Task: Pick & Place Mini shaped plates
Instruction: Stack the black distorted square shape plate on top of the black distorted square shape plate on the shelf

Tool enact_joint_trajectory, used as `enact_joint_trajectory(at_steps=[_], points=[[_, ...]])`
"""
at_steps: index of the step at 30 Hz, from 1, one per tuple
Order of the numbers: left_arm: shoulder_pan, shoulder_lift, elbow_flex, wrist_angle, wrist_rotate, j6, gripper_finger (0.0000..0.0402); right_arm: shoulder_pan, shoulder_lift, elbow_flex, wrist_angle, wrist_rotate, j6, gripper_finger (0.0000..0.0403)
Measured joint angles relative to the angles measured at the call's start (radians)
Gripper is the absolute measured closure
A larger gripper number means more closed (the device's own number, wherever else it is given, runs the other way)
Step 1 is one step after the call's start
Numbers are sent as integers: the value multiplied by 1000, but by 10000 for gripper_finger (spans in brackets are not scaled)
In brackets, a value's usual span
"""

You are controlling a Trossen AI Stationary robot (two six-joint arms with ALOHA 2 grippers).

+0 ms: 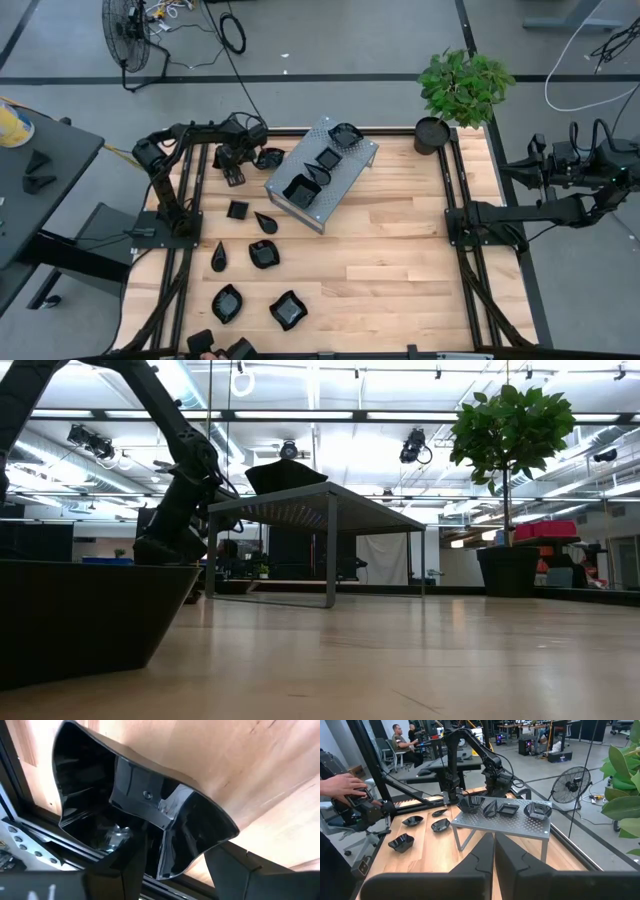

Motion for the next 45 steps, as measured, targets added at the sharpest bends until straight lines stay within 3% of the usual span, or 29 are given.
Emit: enact_joint_trajectory(at_steps=[5,18,30,45], points=[[4,0,0,0,21,0,219,0,0,0,0,0,0,383],[4,0,0,-10,14,-1,328,0,0,0,0,0,0,383],[0,0,0,-34,-1,-9,392,0,0,0,0,0,0,383],[-43,-158,0,-102,-31,-35,396,0,0,0,0,0,0,383]])
